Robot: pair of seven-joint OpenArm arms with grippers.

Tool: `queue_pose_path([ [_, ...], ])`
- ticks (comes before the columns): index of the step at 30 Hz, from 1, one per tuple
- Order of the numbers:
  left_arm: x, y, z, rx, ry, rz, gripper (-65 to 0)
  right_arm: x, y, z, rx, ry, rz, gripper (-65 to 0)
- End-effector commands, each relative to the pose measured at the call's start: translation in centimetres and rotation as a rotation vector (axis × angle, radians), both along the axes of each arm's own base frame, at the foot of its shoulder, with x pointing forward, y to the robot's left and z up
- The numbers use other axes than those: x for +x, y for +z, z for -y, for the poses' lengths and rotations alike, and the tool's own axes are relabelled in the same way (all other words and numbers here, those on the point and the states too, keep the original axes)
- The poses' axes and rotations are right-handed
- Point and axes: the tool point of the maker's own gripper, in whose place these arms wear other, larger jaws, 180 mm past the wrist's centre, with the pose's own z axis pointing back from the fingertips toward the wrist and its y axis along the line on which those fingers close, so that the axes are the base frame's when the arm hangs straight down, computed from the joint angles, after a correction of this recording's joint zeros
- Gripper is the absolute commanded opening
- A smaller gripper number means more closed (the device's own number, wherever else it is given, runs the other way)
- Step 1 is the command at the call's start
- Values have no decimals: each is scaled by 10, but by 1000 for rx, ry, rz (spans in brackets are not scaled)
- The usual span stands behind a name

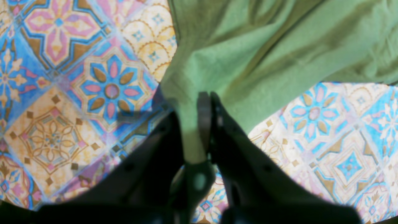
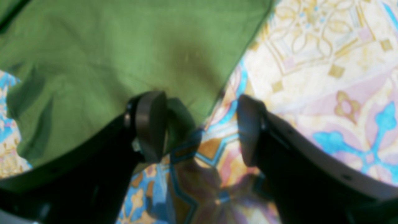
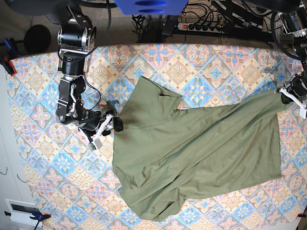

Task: Layout the t-shirt on the table in an organized manner, then fold the t-shirt properly
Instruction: 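Grasp the shirt shoulder with the right gripper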

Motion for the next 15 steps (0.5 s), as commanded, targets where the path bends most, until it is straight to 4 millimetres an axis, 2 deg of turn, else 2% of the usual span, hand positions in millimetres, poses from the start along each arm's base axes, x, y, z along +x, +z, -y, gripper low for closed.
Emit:
queue_pose_path([
  [1,9,18,-8,32,-6,44,-650,8,7,2,-6,1,20,-301],
  [5,11,19,-8,32,-6,48,-650,7,5,1,-2,1,13,-302],
  [7,11,19,-8,31,-6,50,-650,7,6,-2,4,3,13,-330],
  [15,12,19,-7,28,-7,51,-650,5,4,-4,4,8,3,-574],
])
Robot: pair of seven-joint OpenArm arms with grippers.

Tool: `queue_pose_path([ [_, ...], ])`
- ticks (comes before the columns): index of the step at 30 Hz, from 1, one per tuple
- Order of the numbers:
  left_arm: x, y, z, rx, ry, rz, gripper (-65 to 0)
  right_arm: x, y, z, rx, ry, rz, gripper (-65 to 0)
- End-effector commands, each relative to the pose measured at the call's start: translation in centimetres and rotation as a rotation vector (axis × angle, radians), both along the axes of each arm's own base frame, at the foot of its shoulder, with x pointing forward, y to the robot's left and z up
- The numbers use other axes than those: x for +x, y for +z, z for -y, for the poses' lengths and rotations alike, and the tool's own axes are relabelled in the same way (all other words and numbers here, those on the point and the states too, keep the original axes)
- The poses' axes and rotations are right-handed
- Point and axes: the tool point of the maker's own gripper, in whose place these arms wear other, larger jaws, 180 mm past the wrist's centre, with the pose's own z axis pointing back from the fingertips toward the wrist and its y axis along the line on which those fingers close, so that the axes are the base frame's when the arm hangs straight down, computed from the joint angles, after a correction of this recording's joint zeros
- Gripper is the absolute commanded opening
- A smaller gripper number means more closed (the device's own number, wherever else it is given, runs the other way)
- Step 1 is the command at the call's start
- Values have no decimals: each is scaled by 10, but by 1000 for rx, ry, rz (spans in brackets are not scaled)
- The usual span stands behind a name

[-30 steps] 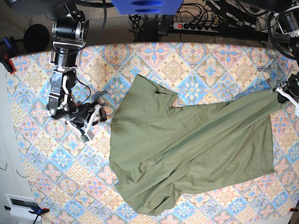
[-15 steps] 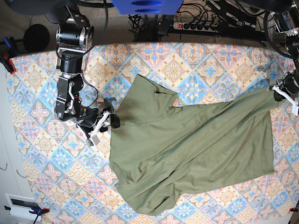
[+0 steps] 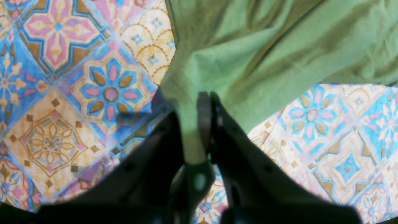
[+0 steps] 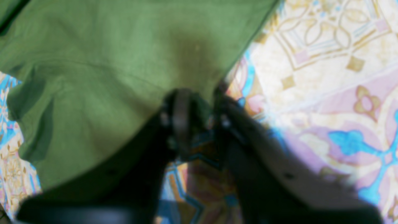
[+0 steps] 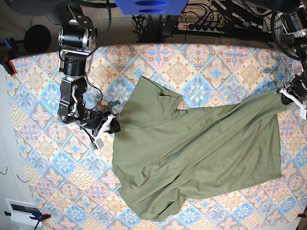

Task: Layout the t-shirt on the table in an organized manner, then fold the t-shirt properly
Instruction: 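Grasp the shirt shoulder with the right gripper, then pull the shirt shoulders apart with both grippers to flatten it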

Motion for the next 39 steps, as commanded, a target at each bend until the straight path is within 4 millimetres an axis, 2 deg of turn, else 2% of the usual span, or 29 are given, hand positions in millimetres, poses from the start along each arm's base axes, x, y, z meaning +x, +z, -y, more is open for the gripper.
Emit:
queue_pose_path([
  [1,10,17,-7,28,-7,45,-650,8,8,1,-9,8,18,-592],
  [5,10,17,-7,28,-7,45,-650,3,5,3,-24,13,-10,-645],
  [7,10,17,-7,28,-7,45,-650,0,3,6,-31,16,-29,-647],
  [10,9,14,-3,14,-4,45,-650,5,21,3,31,2,18,-648],
  [13,6,5,7,-12,-4,38,-650,-4,22,42,7,-31,25,-648],
  [17,5,-8,26,-36,-35,17,-650,-17,23,79,-18,-63,19,-648],
  [19,5,-14,35,-48,-56,2,-650,-23,23,93,-19,-77,13,-648],
  [23,4,-23,49,-64,-93,-23,-650,-47,20,120,-34,-94,-8,-648],
  [29,-10,-33,50,-66,-96,-62,-650,-80,26,161,-82,-159,-4,-648],
  [32,-20,-39,49,-61,-95,-88,-650,-95,28,178,-114,-181,-7,-648],
  [39,-20,-38,46,-54,-92,-88,-650,-130,28,188,-193,-155,-66,-648],
])
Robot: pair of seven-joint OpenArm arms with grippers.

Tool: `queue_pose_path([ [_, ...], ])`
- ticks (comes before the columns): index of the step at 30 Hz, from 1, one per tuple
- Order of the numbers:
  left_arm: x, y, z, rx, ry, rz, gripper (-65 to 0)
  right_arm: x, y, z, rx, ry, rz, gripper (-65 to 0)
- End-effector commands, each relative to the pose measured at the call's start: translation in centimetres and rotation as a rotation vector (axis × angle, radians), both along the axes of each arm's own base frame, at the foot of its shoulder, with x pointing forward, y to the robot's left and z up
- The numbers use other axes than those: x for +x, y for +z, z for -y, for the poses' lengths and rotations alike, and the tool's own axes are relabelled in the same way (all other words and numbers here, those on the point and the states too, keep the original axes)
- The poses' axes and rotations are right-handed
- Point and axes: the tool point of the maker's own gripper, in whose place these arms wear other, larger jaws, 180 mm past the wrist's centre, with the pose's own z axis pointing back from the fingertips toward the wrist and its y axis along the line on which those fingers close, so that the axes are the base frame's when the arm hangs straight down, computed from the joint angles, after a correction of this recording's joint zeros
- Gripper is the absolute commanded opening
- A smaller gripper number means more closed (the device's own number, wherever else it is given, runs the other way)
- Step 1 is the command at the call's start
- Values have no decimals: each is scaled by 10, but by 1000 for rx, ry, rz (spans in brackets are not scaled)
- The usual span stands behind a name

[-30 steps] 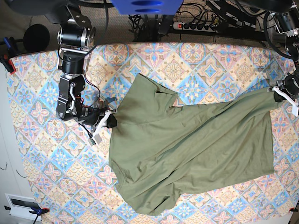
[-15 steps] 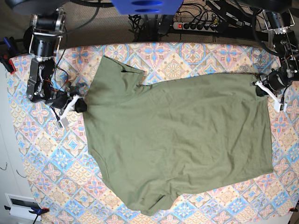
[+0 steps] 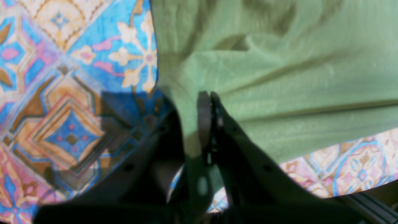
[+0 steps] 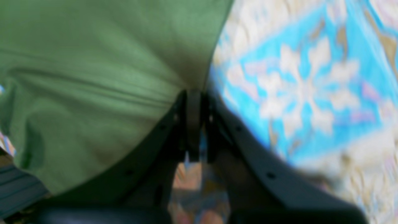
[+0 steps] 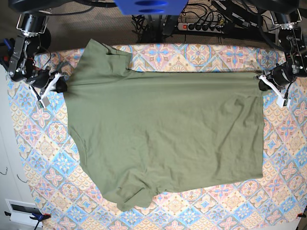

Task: Layout the t-shirt on the table in an organized manner, then fold the t-shirt properly
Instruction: 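Pull the shirt shoulders apart with both grippers to flatten it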

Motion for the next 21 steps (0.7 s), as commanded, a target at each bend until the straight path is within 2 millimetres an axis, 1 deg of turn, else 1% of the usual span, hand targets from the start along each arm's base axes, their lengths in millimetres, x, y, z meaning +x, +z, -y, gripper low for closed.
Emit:
queue_pose_path([
  [1,8,15,-14,48,0,33,-650,6,16,14,-40,-6,43,-648],
  [5,8,15,-15,51,0,31,-650,-14,15,19,-63,-10,22,-648],
  [7,-1,10,-15,52,-1,8,-650,-23,14,19,-71,-5,12,-648],
  [10,-7,5,-14,52,-4,-11,-650,-33,15,17,-81,9,3,-648],
  [12,-18,0,-14,52,-7,-38,-650,-38,15,15,-86,19,-2,-648],
  [14,-21,5,-13,72,-31,-35,-650,-42,14,15,-88,23,-10,-648],
  [17,-27,15,-6,100,-78,-25,-650,-43,13,15,-88,23,-12,-648],
  [19,-24,21,1,107,-100,8,-650,-43,13,15,-88,23,-12,-648],
  [21,-23,23,3,102,-103,26,-650,-43,13,15,-89,24,-12,-648],
])
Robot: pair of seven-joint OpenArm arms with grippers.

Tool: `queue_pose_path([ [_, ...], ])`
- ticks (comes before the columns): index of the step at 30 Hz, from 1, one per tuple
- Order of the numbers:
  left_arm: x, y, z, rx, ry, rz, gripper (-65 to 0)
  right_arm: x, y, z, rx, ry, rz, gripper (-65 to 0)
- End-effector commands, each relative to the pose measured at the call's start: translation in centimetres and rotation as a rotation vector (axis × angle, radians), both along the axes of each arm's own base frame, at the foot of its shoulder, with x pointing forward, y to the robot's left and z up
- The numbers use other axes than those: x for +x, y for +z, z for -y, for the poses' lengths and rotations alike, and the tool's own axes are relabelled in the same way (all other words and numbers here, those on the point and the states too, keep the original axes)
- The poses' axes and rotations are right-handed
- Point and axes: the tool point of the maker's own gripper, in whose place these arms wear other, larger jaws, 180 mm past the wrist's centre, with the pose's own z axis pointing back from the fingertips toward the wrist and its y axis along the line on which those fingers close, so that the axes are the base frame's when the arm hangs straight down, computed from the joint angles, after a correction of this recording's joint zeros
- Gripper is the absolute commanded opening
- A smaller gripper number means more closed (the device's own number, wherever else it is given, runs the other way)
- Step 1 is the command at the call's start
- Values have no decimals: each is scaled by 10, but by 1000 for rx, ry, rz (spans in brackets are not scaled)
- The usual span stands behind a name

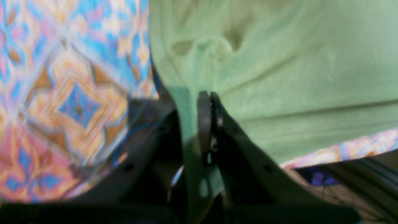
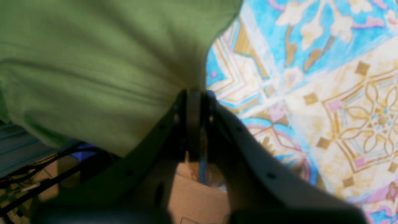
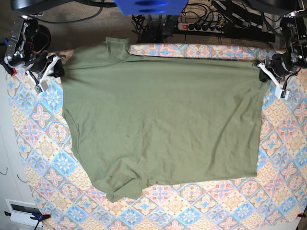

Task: Layout the t-shirt on the table in an organized manner, then fold the t-shirt properly
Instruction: 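Pull the shirt shoulders apart with both grippers to flatten it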

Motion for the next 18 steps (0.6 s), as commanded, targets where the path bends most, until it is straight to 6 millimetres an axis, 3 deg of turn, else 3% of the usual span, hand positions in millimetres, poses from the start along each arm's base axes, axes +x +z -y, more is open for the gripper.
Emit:
queue_pose_path([
  [1,5,9,-9,34,-2,26,-650,9,12,11,-32,1,36,-648],
  [11,7,10,-5,-40,112,114,-650,30,52,21,-92,-2,163,-648],
  [15,18,14,7,-79,89,170,-650,31,52,21,-94,-3,165,-648],
  [18,18,19,1,-92,140,206,-650,31,51,22,-93,-7,162,-648],
])
